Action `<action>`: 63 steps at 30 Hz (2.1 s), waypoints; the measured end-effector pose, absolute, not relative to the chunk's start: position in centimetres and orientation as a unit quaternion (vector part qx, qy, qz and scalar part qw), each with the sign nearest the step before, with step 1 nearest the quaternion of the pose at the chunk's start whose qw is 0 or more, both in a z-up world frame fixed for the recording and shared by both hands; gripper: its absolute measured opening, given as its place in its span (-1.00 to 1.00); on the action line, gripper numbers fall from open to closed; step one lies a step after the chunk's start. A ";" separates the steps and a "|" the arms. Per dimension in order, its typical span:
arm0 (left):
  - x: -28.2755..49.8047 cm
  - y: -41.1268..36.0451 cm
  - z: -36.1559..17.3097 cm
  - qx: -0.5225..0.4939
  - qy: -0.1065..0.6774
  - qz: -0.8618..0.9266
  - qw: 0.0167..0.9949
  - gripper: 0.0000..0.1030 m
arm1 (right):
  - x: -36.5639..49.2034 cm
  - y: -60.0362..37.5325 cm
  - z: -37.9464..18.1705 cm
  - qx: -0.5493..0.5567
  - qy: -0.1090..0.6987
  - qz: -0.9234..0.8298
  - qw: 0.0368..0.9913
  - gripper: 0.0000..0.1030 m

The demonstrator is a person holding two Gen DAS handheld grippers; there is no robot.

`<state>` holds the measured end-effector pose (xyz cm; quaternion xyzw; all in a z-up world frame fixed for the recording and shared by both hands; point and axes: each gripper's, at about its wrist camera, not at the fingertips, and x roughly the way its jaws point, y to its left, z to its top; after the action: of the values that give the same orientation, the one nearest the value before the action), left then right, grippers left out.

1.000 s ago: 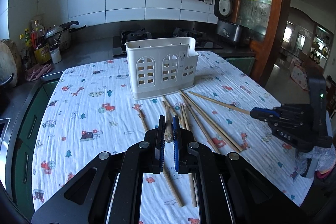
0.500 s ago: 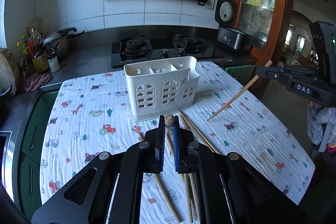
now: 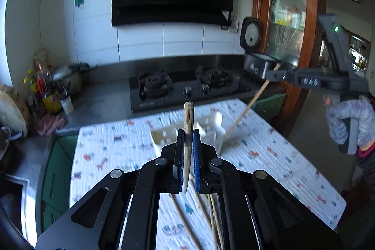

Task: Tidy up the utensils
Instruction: 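Lift both held chopsticks and carry them over the white utensil holder, then lower both chopsticks into the holder slots and open both grippers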

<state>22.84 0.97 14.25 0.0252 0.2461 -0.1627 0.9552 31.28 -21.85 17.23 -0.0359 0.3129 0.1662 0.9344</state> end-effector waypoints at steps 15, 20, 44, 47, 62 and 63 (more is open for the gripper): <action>29.7 1.5 18.6 -0.010 0.191 -0.117 0.975 -0.89 | 35.2 -19.8 17.3 -0.041 0.311 0.163 0.935 -0.87; 32.5 2.4 15.6 -0.033 0.218 -0.112 0.969 -0.89 | 35.8 -18.6 15.0 -0.059 0.327 0.169 0.928 -0.87; 35.8 2.6 8.4 -0.028 0.303 -0.108 0.946 -0.88 | 38.1 -18.7 9.9 -0.050 0.368 0.157 0.915 -0.87; 35.9 2.6 8.2 -0.027 0.306 -0.107 0.946 -0.88 | 38.2 -18.8 9.8 -0.049 0.370 0.157 0.914 -0.87; 35.6 2.6 8.2 -0.023 0.307 -0.104 0.946 -0.87 | 37.9 -18.6 9.9 -0.051 0.366 0.156 0.916 -0.85; 35.5 2.6 8.3 -0.022 0.306 -0.106 0.946 -0.86 | 37.8 -18.6 10.1 -0.051 0.364 0.154 0.917 -0.84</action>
<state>35.51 2.58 8.26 -0.0221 0.3061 -0.1055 0.9459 37.76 -18.62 10.07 -0.0511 0.3639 0.1540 0.9172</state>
